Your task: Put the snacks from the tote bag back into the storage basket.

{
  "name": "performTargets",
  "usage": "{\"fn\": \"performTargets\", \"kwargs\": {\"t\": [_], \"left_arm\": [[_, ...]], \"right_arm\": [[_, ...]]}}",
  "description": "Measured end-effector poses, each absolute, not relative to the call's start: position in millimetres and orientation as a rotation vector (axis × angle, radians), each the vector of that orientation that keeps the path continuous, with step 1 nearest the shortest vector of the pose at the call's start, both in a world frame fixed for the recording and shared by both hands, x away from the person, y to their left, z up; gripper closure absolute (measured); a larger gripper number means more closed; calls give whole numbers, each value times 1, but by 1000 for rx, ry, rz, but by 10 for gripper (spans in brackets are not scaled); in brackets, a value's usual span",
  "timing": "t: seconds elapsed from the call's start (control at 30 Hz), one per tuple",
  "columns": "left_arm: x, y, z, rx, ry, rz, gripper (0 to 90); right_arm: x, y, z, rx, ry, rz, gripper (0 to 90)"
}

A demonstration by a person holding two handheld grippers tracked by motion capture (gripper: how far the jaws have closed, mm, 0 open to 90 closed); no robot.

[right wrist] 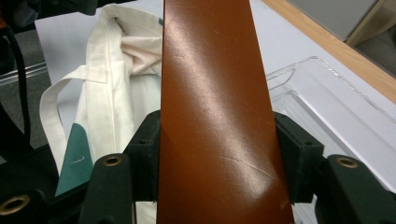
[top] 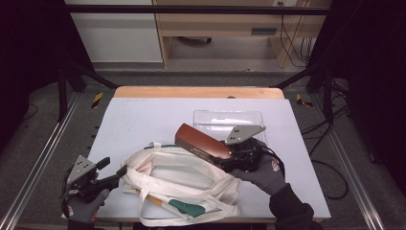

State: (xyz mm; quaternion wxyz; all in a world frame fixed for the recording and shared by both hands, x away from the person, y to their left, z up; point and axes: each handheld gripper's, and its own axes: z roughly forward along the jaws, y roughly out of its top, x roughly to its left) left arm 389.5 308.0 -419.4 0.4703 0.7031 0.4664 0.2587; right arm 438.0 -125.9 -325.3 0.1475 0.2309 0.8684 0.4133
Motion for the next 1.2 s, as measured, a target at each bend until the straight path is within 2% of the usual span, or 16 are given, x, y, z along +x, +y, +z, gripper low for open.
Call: {"fn": "performTargets", "kwargs": {"t": [0.57, 1.2], "left_arm": [[389, 308, -418, 1719, 1145, 648, 258], [391, 308, -418, 1722, 1146, 646, 258]], "right_arm": [[467, -158, -316, 786, 2420, 1173, 433], [497, -164, -322, 823, 2411, 1165, 433]]}}
